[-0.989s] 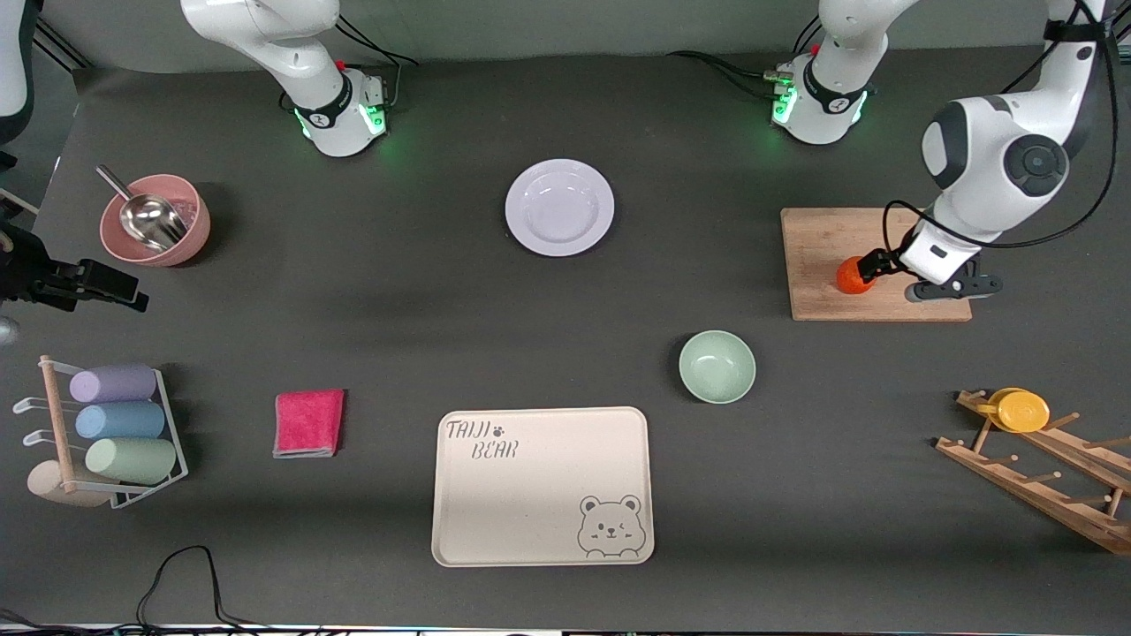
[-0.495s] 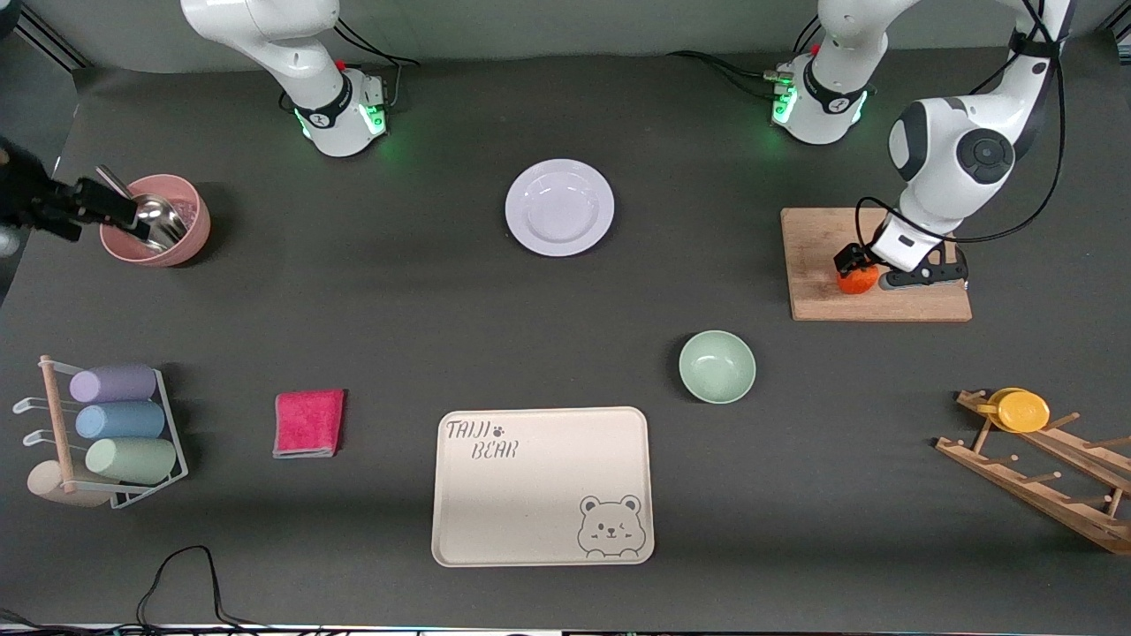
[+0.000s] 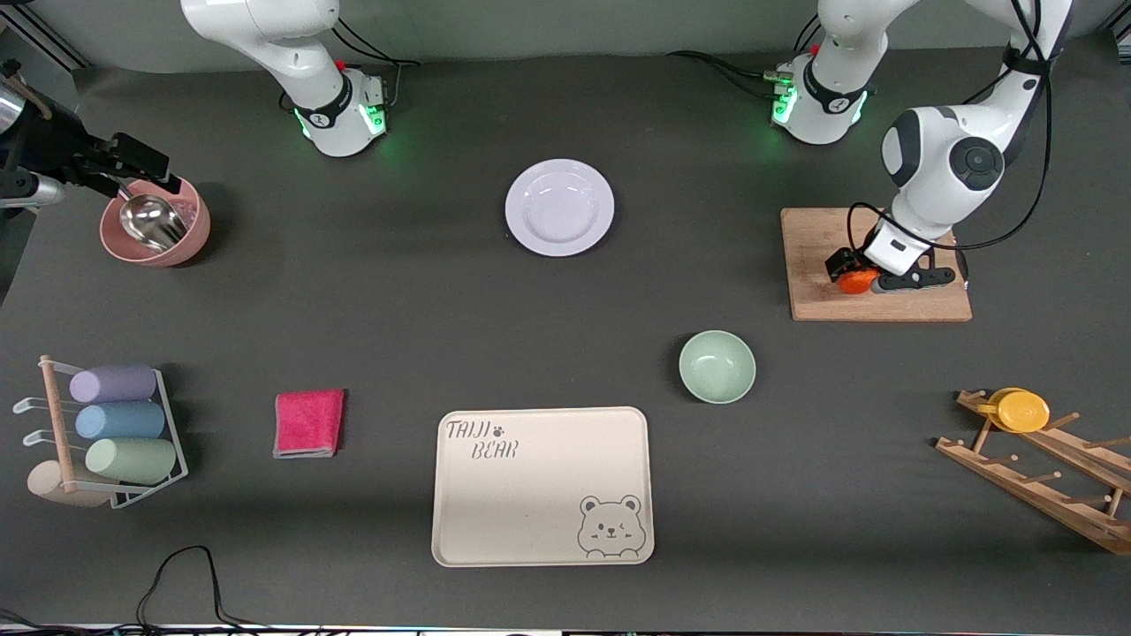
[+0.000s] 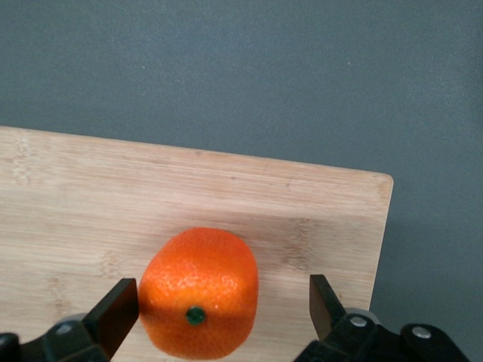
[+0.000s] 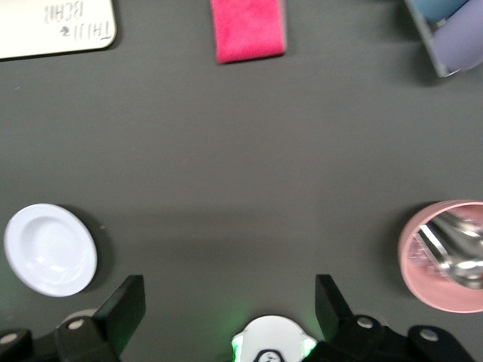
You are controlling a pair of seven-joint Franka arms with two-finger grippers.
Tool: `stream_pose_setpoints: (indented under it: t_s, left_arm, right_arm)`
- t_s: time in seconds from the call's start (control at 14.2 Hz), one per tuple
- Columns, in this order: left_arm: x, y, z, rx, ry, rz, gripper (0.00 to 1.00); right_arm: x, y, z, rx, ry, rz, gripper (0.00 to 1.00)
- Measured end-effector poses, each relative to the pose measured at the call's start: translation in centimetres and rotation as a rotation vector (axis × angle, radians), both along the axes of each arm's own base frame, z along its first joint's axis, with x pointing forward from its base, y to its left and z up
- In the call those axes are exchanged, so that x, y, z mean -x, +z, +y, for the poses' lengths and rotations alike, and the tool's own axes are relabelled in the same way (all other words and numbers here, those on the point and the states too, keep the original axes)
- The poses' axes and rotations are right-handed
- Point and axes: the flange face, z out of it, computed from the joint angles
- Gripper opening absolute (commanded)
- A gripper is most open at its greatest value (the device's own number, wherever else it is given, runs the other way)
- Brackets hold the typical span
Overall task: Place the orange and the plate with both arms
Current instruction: 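Grasp the orange with the left gripper while the right gripper reaches the plate, then lift the orange with the left gripper while the right gripper grips the plate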
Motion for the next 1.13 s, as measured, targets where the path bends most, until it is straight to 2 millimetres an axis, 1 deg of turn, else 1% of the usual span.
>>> stream_pose_setpoints:
  t_s: [0.21, 0.35, 0.57, 0.78, 1.13]
  left_arm:
    - [0.1, -0.3, 0.0, 0.006, 0.001, 0.005, 1.0]
    - [0.1, -0.5, -0.1, 0.007, -0.003, 0.008, 1.0]
    - [0.1, -0.6, -0.3, -0.002, -0.032, 0.012, 1.0]
    - [0.1, -0.6, -0.3, -0.006, -0.044, 0.012, 1.0]
    - [0.2, -0.7, -0.5, -0.018, -0.075, 0.014, 1.0]
  right_arm:
    - [0.8, -2.8, -1.3, -0.117, -0.008, 0.029, 1.0]
    - [1.2, -5.6, -1.4, -0.206, 0.016, 0.028, 1.0]
    - [2.0, -10.6, -0.1, -0.335, 0.02, 0.032, 1.0]
    - [2.9, -14.8, 1.0, -0.468, 0.04, 0.007, 1.0]
    - [4.3, -20.8, 2.3, -0.666, 0.031, -0.031, 1.0]
